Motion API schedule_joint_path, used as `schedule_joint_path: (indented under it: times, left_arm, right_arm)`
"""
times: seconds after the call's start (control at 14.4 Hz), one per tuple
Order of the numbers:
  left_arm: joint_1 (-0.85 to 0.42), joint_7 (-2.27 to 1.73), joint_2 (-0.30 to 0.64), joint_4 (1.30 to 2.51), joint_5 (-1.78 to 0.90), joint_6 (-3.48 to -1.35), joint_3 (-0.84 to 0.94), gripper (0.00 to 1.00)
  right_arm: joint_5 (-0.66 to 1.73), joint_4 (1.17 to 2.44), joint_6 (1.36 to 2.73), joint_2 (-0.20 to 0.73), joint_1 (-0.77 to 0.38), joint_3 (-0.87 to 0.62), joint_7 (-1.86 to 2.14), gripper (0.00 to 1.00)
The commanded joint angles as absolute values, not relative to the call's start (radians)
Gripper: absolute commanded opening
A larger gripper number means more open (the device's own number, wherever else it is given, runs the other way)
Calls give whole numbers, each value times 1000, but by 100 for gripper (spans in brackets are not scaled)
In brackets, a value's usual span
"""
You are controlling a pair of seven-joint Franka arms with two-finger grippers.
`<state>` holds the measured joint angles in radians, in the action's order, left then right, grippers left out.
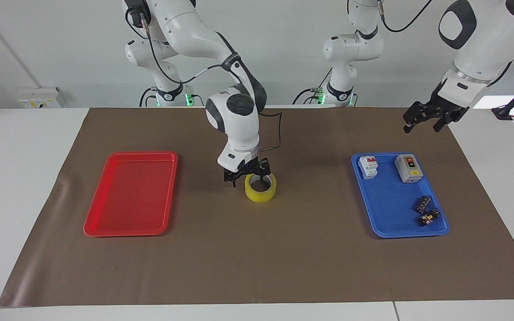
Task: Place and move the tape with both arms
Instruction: 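Grasp the yellow tape roll with the right gripper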
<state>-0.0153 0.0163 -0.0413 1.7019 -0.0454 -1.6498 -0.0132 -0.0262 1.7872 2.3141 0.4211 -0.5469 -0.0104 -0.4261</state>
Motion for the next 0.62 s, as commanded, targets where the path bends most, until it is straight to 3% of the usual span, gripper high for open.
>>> schedule_joint_path:
  times: [0.0, 0.28, 0.48, 0.55]
  left_arm:
    - [-21, 35, -51, 1709, -29, -1647, -11, 100]
    - [-21, 51, -52, 1709, 5, -1648, -5, 100]
    - [-21, 48, -52, 1709, 5, -1655, -5, 100]
    - [-20, 48, -55, 1706, 5, -1655, -5, 100]
  right_arm:
    - [-40, 1888, 2423, 406, -545, -8, -387, 100]
    - [-38, 1893, 2450, 423, -546, -8, -396, 100]
    - [-38, 1896, 2462, 423, -545, -8, -397, 77]
    - [-38, 1904, 2473, 423, -546, -8, -400, 75]
